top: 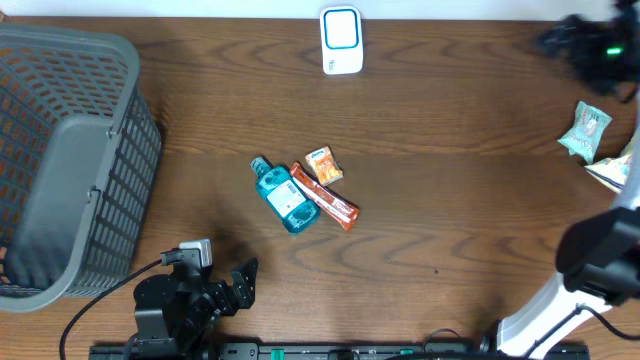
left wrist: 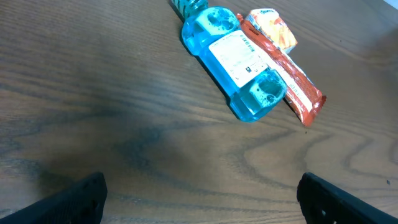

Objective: Scan the item barcode
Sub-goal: 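Reach the right gripper down to the orange Kleenex pack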

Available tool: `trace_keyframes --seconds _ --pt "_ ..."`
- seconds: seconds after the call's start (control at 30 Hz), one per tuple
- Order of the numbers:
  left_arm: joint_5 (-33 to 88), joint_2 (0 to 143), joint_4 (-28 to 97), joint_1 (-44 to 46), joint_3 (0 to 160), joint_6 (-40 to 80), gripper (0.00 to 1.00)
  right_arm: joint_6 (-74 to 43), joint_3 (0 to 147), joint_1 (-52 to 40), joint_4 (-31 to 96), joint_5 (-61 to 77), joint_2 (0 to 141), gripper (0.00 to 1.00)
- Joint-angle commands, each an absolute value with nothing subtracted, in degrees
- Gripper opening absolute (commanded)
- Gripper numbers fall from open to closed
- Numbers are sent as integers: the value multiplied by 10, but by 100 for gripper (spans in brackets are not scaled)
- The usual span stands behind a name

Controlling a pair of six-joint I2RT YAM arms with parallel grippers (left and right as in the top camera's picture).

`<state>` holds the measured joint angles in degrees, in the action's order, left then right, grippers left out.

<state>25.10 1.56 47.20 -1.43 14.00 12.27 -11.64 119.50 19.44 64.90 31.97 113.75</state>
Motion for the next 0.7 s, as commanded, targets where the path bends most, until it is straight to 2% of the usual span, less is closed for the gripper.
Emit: trace_keyframes --seconds 0.0,0.1,0.3,0.5,0.67 --pt "248 13 480 -15 143 128 98 -128 1188 108 702 434 1159 99" --pt "248 13 480 -15 143 128 98 -128 1187 45 726 400 1167 99" --pt "248 13 480 -15 143 128 98 -119 1168 -103 747 218 1178 99" --pt "248 13 480 -15 143 128 98 -119 1086 -220 679 67 1180 99" --pt "248 13 480 -15 143 128 98 -119 1012 -277 600 58 1180 98"
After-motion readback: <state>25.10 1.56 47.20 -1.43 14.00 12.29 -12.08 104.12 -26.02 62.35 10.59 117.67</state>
